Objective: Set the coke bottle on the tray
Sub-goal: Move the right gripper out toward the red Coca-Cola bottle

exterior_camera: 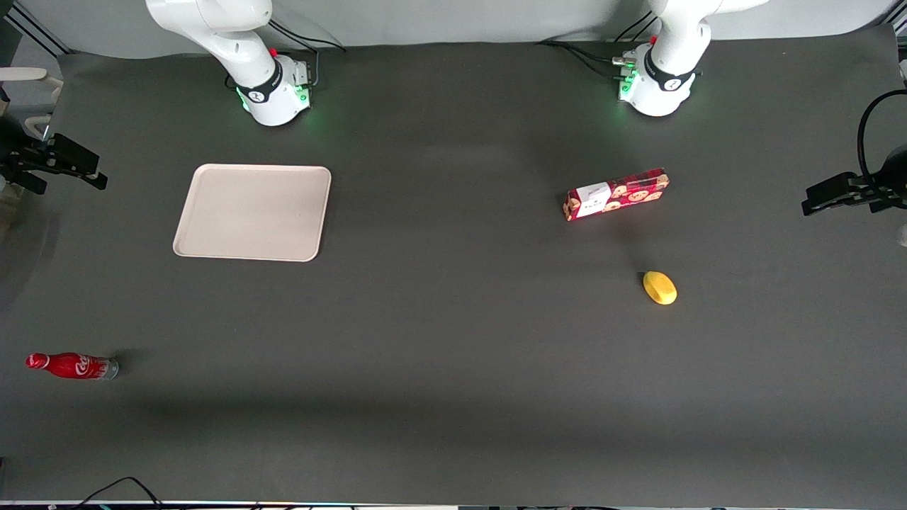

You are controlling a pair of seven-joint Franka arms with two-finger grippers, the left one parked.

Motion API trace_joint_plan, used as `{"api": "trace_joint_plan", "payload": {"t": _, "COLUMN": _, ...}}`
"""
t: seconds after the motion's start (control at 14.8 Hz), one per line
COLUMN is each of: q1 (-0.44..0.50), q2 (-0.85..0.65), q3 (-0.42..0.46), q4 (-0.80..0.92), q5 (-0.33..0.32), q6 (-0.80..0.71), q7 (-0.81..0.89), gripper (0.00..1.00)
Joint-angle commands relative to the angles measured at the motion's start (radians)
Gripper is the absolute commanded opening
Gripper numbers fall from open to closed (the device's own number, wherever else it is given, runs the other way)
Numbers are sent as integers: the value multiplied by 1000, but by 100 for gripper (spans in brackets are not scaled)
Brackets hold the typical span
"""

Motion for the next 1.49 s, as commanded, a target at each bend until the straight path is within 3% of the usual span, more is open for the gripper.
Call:
{"api": "trace_joint_plan", "payload": {"t": 0.0, "q1": -4, "q2": -1, "q3": 0, "q4": -1, "q5": 21, "q6": 13, "q7": 22, "gripper": 100}}
{"api": "trace_joint_plan", "payload": {"t": 0.34, "q1": -6, "q2": 58, "q3": 0, "q4": 74, "q5": 19, "q6": 13, "q7": 25, "gripper": 100}}
{"api": "trace_joint_plan", "payload": {"t": 0.61, "q1": -93, "q2": 228, "q3": -6, "q4": 237, "q5": 6, "q6": -4, "q7": -9, "gripper": 100}}
{"api": "trace_joint_plan", "payload": {"t": 1.22, "q1": -288, "q2": 701, "q3": 0, "q4": 706, "q5": -33, "q6": 15, "q7": -326, "gripper": 100}}
{"api": "trace_joint_plan", "payload": {"t": 1.42, "q1": -307, "q2": 785, "q3": 0, "q4": 722, "q5": -28, "q6": 108, "q7": -343, "gripper": 100}}
